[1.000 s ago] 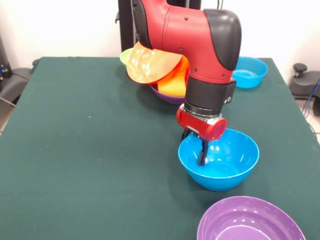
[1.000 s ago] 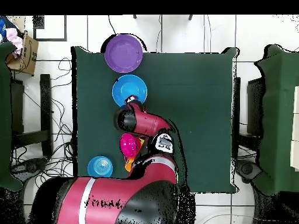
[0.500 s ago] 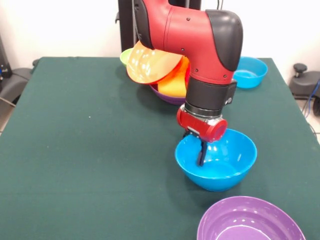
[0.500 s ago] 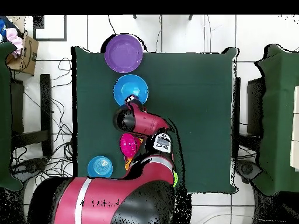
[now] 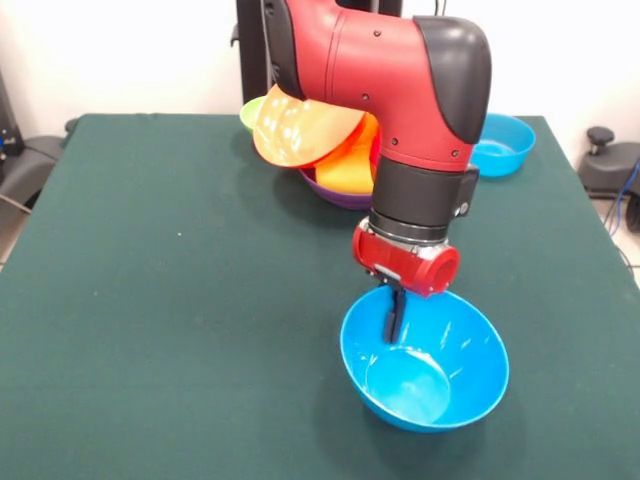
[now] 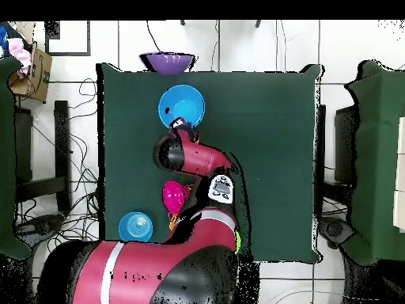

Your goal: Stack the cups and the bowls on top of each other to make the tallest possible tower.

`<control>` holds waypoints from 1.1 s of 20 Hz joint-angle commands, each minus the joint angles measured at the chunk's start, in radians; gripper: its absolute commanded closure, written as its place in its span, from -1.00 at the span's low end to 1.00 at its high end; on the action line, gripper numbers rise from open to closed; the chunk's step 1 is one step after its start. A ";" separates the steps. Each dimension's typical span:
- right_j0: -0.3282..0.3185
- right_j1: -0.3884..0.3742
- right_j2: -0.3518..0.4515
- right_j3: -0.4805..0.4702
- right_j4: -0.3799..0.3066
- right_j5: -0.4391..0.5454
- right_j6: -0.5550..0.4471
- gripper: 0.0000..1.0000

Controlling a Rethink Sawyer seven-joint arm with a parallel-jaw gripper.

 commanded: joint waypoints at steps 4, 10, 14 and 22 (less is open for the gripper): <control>0.000 0.079 0.050 -0.051 0.003 0.037 0.080 1.00; -0.003 -0.001 0.029 0.031 -0.023 0.067 0.080 1.00; -0.033 -0.189 0.035 0.194 -0.061 0.167 0.050 1.00; -0.092 -0.428 0.016 0.380 -0.100 0.343 -0.030 1.00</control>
